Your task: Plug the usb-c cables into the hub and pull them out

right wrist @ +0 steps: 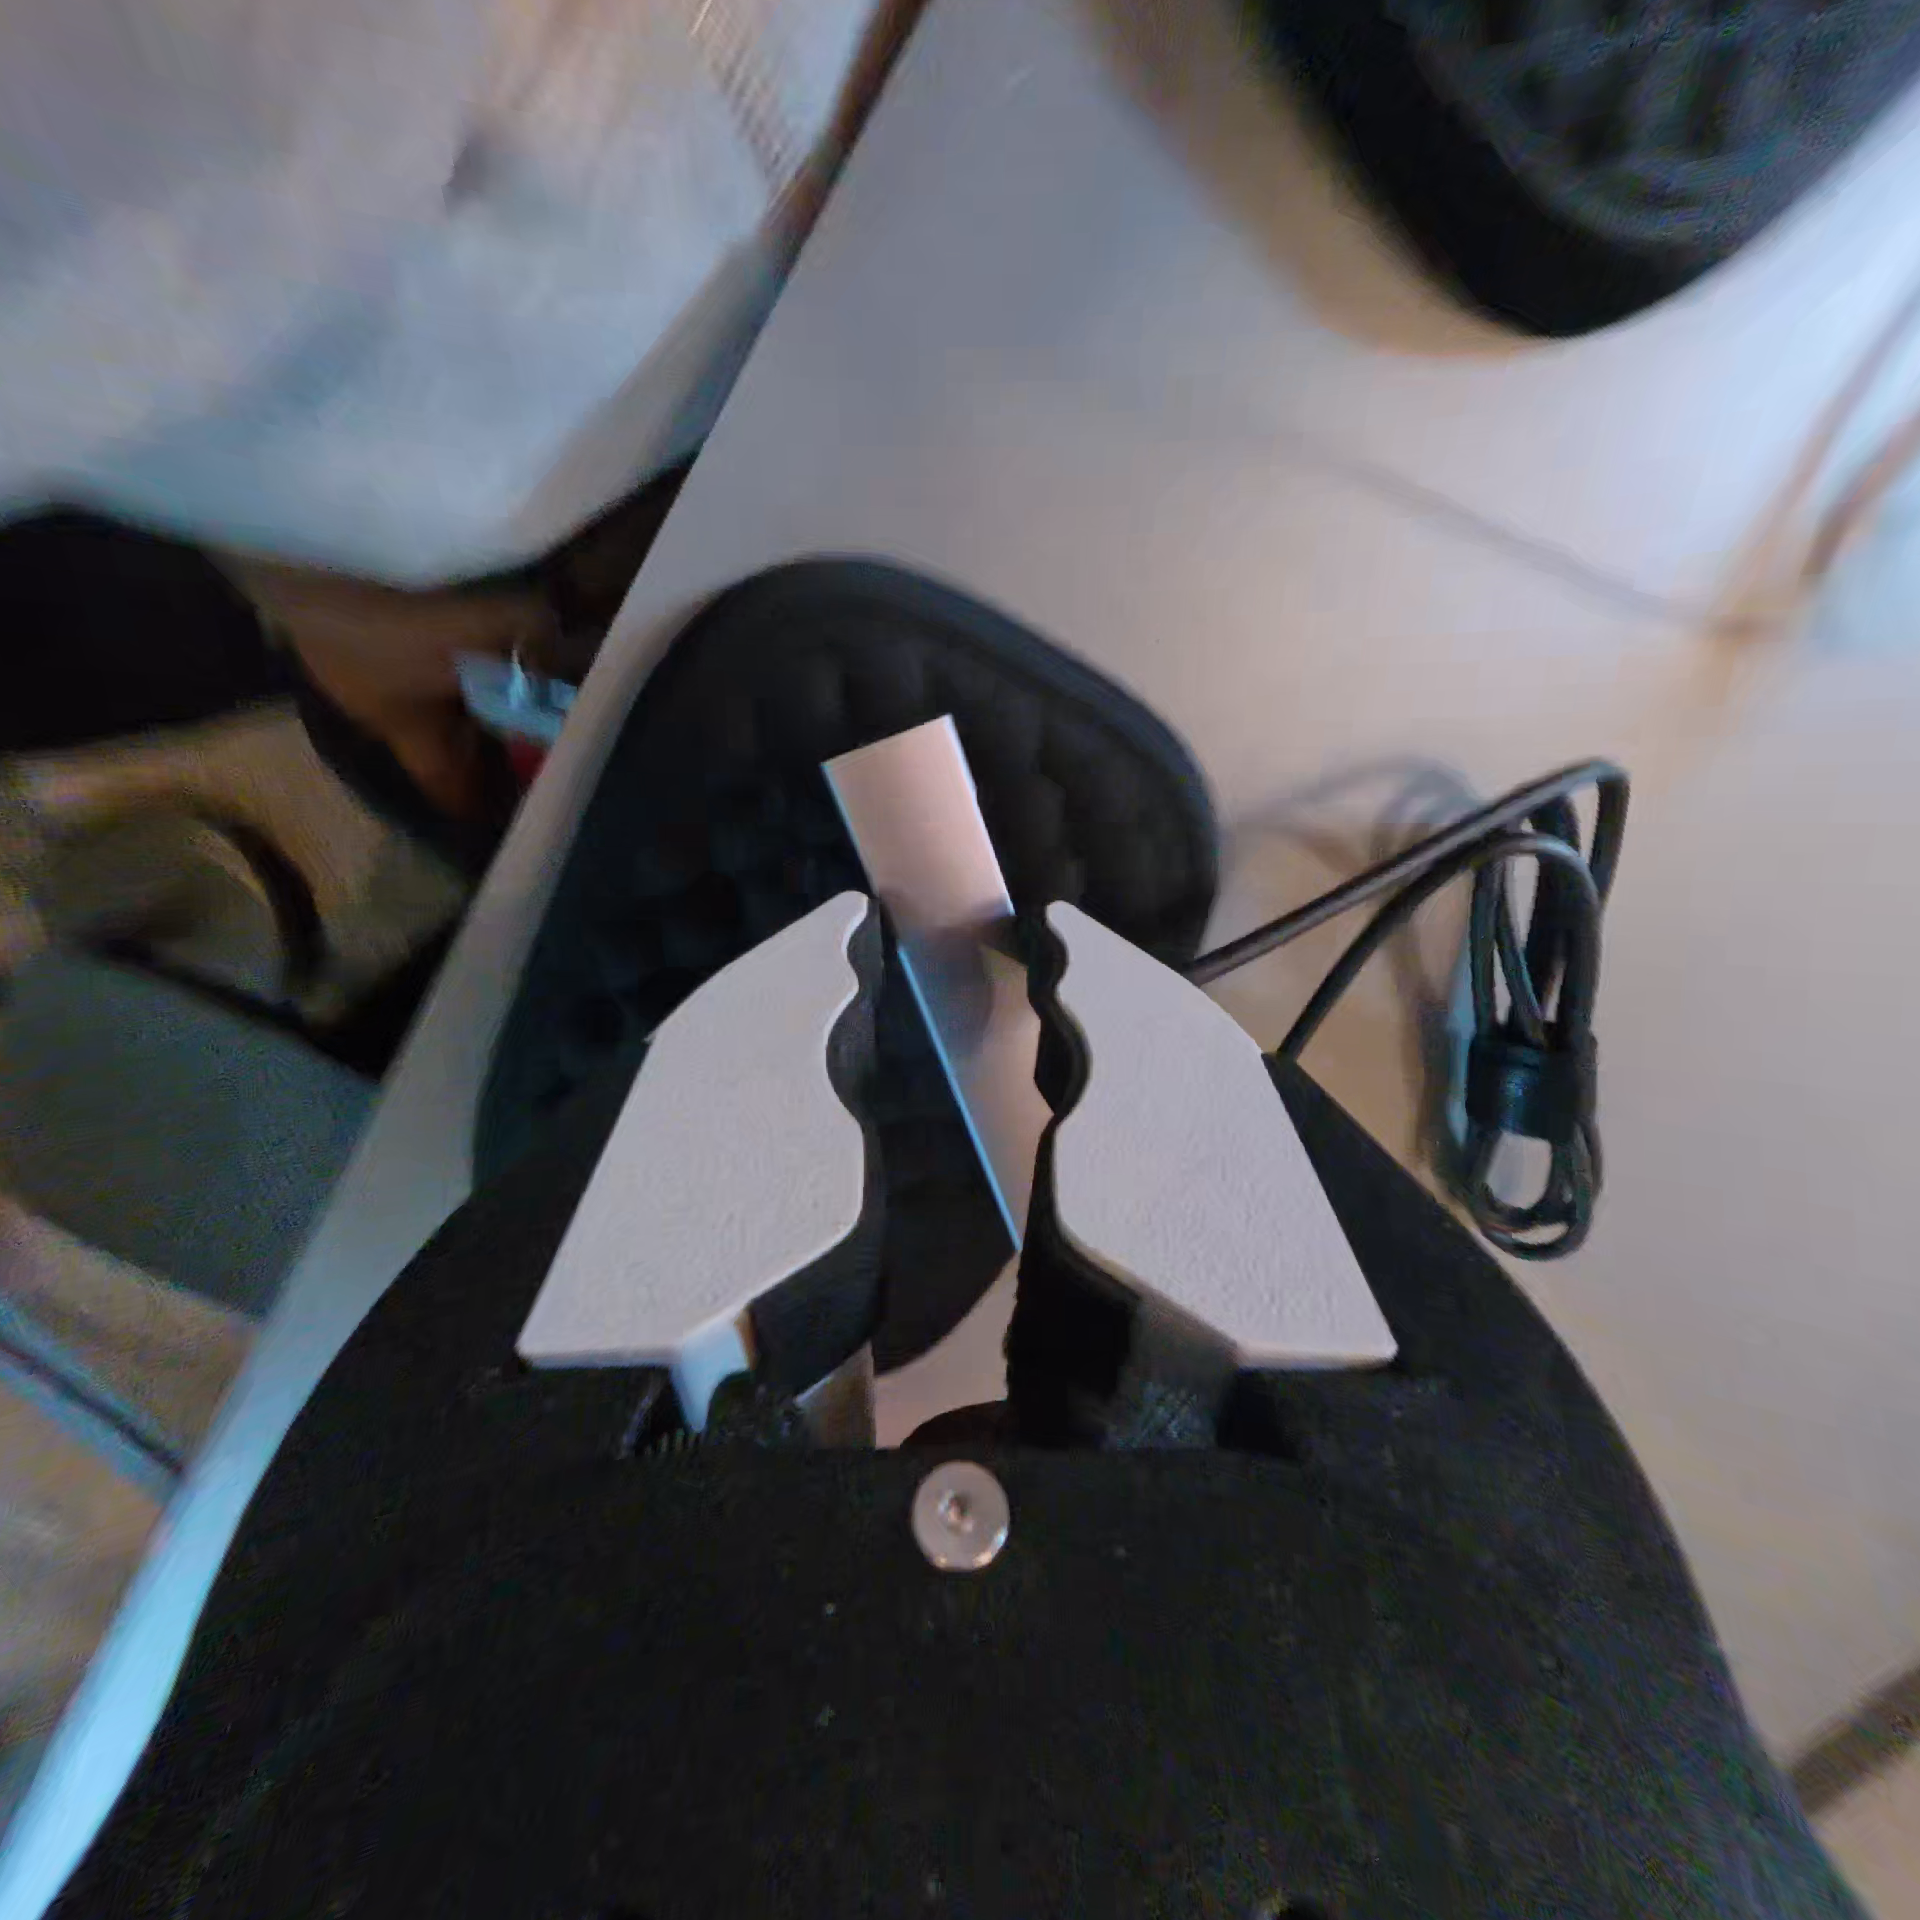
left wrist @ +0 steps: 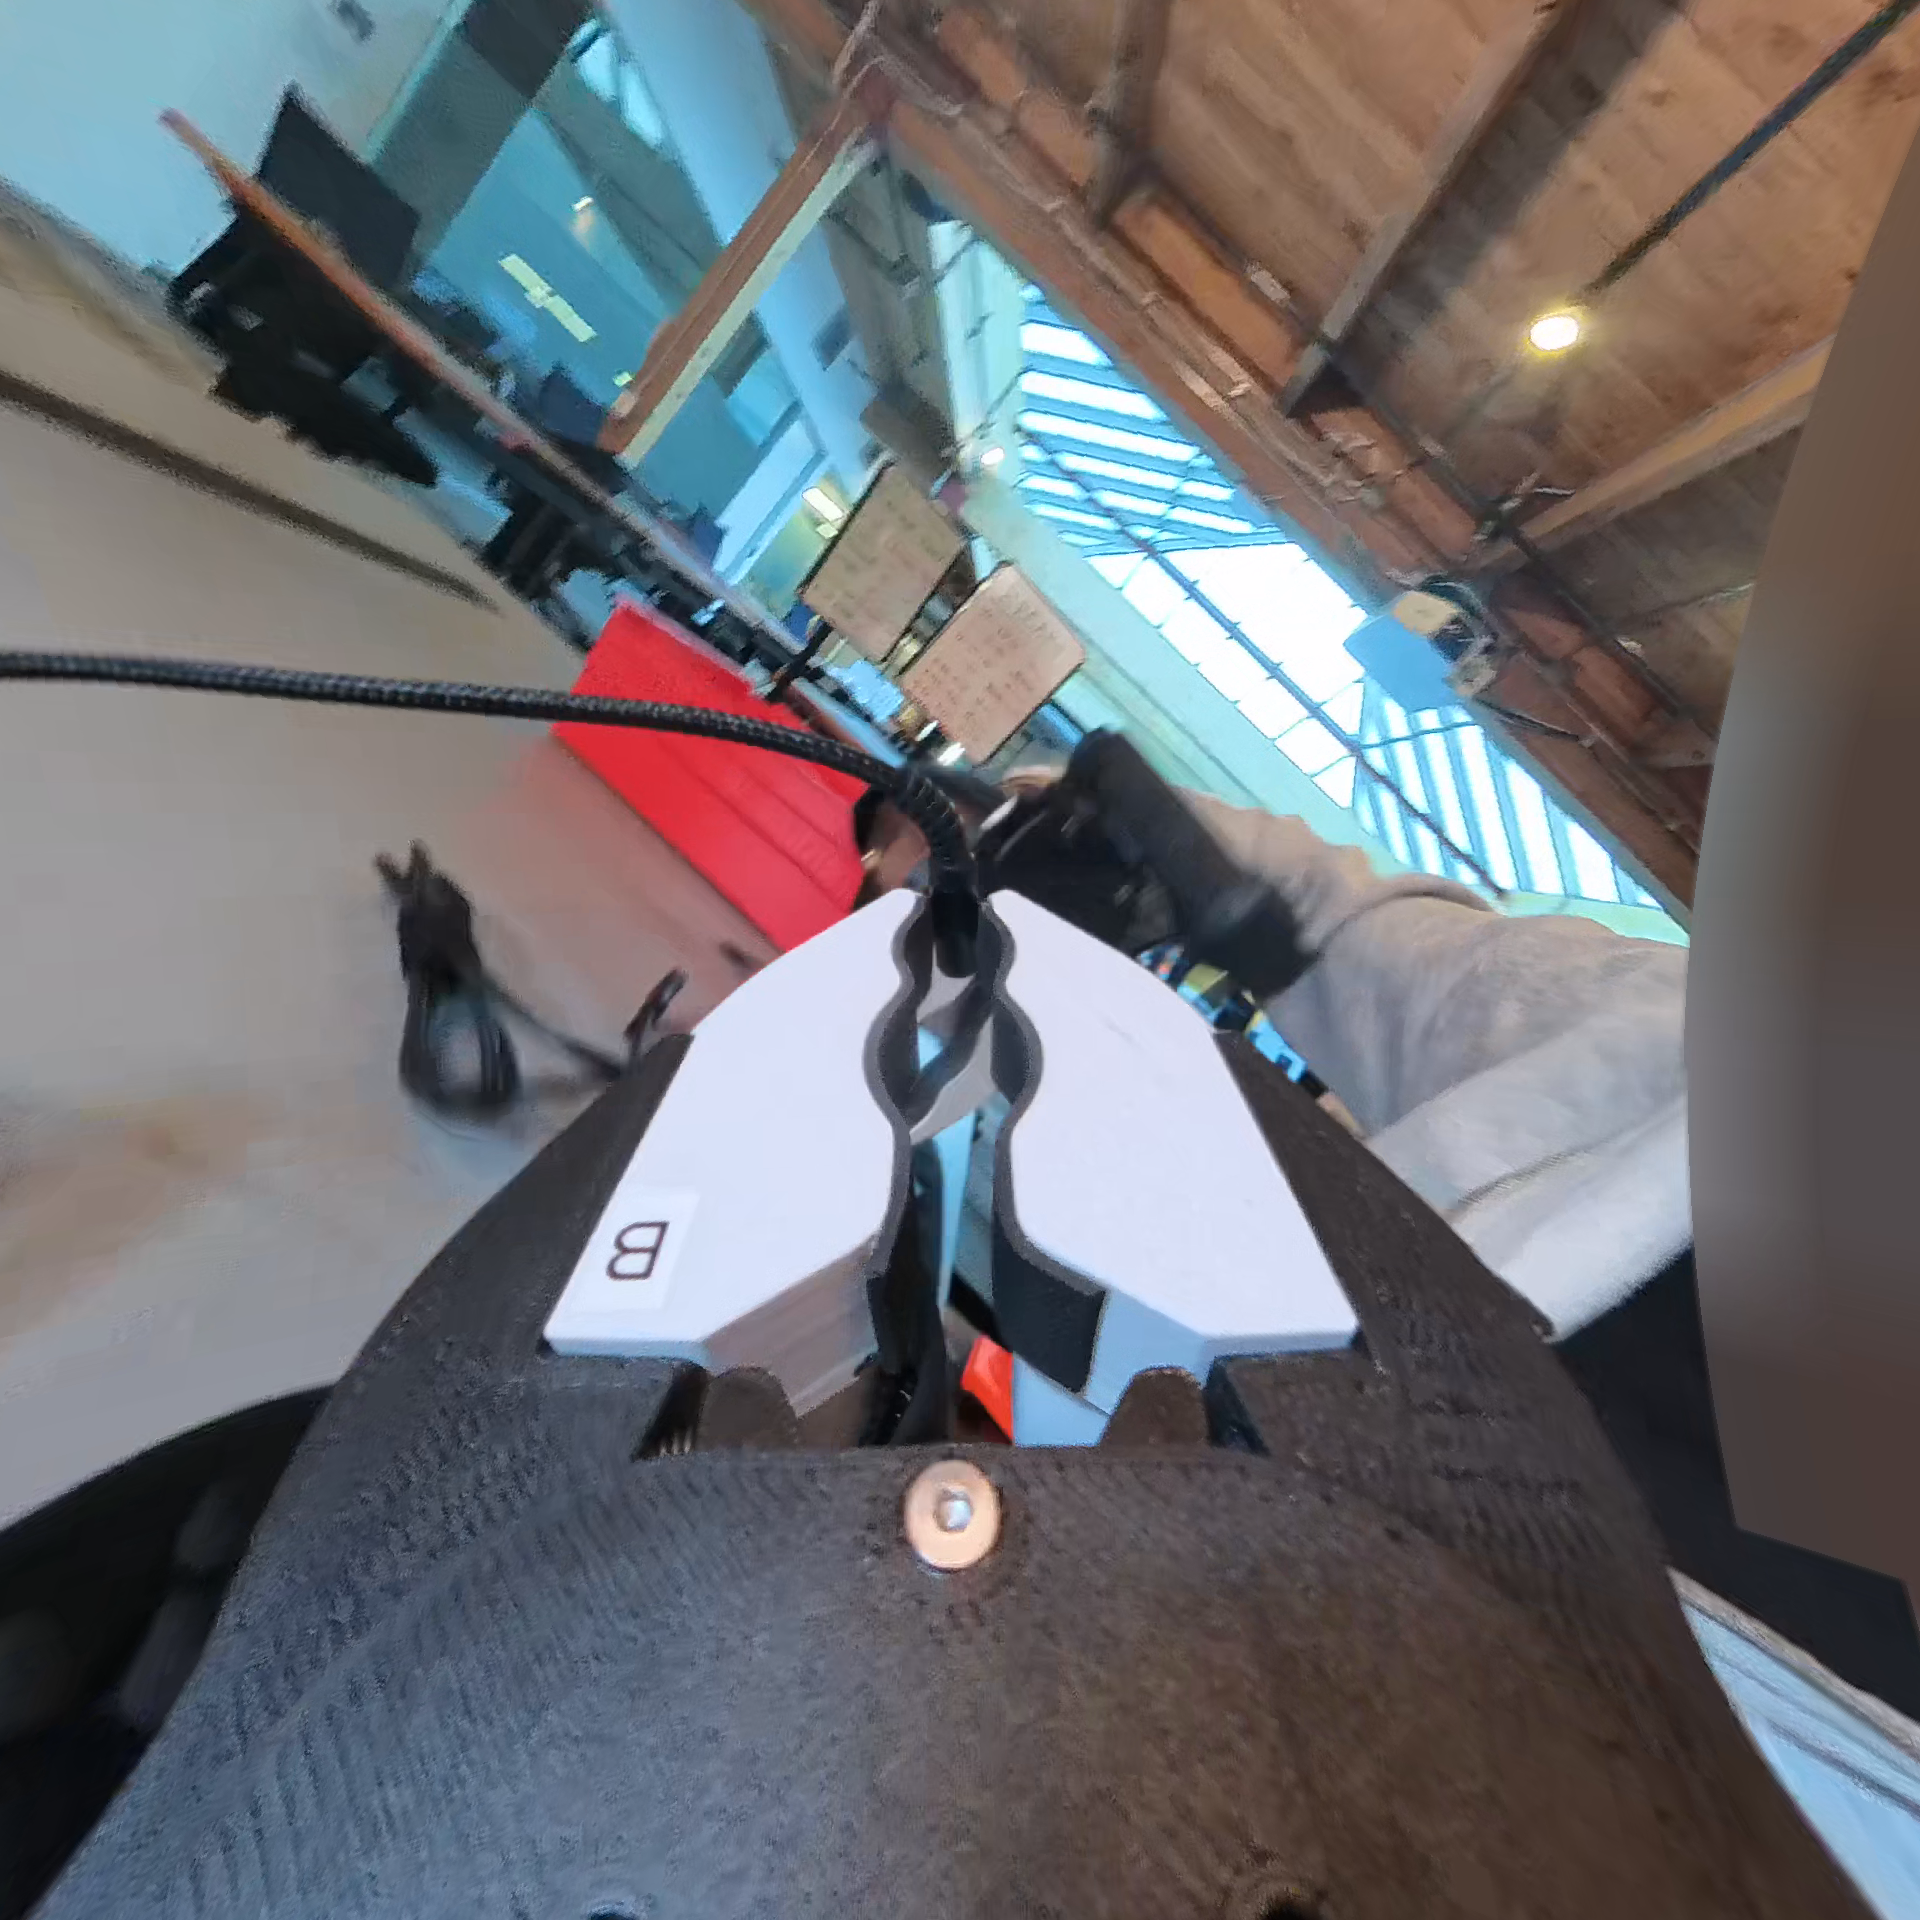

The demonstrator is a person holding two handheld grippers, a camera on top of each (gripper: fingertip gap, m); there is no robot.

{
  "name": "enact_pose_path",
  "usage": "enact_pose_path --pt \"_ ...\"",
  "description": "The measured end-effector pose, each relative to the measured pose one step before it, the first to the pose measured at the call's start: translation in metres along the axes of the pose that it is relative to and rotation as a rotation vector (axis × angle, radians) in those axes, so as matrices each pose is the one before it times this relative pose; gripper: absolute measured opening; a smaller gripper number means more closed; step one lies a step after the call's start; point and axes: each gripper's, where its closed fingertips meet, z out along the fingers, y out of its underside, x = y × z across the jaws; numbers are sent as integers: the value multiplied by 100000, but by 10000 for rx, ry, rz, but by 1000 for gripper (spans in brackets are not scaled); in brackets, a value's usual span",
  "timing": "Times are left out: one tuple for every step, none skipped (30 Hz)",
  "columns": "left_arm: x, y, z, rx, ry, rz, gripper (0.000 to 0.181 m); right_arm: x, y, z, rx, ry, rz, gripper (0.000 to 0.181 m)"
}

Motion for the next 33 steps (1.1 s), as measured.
enact_pose_path --pt "-701 639 274 -215 -422 -186 8 718 -566 -812 642 358 1021 26" --pt "-509 683 345 -211 -267 -225 8 933 -662 -826 635 599 845 25" --pt "-371 662 401 -188 -165 -312 8 856 -727 -679 584 647 719 25" --pt "-268 638 444 -183 -98 -394 8 692 -542 -464 367 619 606 24" --pt "-88 615 440 -191 16 -365 8 640 -324 -273 196 623 582 24" --pt "-21 491 399 -163 20 -280 8 409 -131 -100 82 465 613 24" --pt "-26 342 309 -108 -32 -159 8 190 -69 -2 80 347 516 24" --pt "-22 281 235 -124 -69 -22 8 124 -35 69 82 353 329 24" --pt "-125 243 152 -112 -141 25 8 155 61 123 -15 442 55 23" --pt "-157 148 101 -47 -121 -53 8 220 -44 106 3 597 -262 23" --pt "-137 89 58 13 -42 -179 8 192 -106 91 -29 679 -513 23" --pt "-60 82 41 19 67 -335 8 47 -194 40 -29 616 -673 23" --pt "-63 20 -2 42 108 -416 8 7 -236 -13 -32 524 -628 23" --pt "-90 -53 -19 58 96 -378 8 28 -220 -6 -55 427 -469 23" --pt "-13 -78 -31 43 130 -318 8 -71 -280 -34 30 235 -326 22" --pt "1 -69 -43 21 94 -205 8 -55 -269 -42 92 153 -264 23" --pt "24 29 -28 -47 76 -133 8 25 -204 -41 105 158 -255 22" --pt "51 100 -21 -78 89 -147 8 85 -134 -55 106 148 -253 22" --pt "24 131 -48 -89 89 -186 8 153 -43 -66 78 151 -231 22" --pt "54 136 -60 -70 125 -229 8 80 -30 -72 119 50 -180 22" --pt "82 206 -104 -115 143 -270 8 37 -71 -82 193 -26 -49 22" --pt "1 232 -132 -149 61 -178 8 -58 -104 -82 244 -127 51 22" --pt "-88 228 -107 -164 -49 -49 8 -123 -83 -53 230 -160 63 22" --pt "-30 163 -60 -136 -59 24 8 -125 -63 -8 172 -128 25 22" --pt "-95 203 12 -167 -132 71 8 -220 -80 23 156 -170 -43 22" --pt "-55 149 71 -126 -86 80 8 -162 -80 61 130 -123 -38 22" --pt "21 56 86 -60 2 4 8 -66 23 105 52 -60 9 22" --pt "15 54 88 -75 39 -37 8 -67 84 119 7 -67 -3 22" --pt "-2 13 60 -41 38 -35 8 -76 37 100 62 -62 -15 22" --pt "140 -164 -5 101 121 5 8 -100 50 90 43 -95 43 22" --pt "85 -126 -44 74 72 1 8 -133 123 90 -11 -121 101 22" --pt "43 1 -33 -4 49 19 8 -75 69 47 23 -82 79 22" --pt "-1 75 -5 -24 -1 48 8 -25 -80 -17 127 -46 94 22"
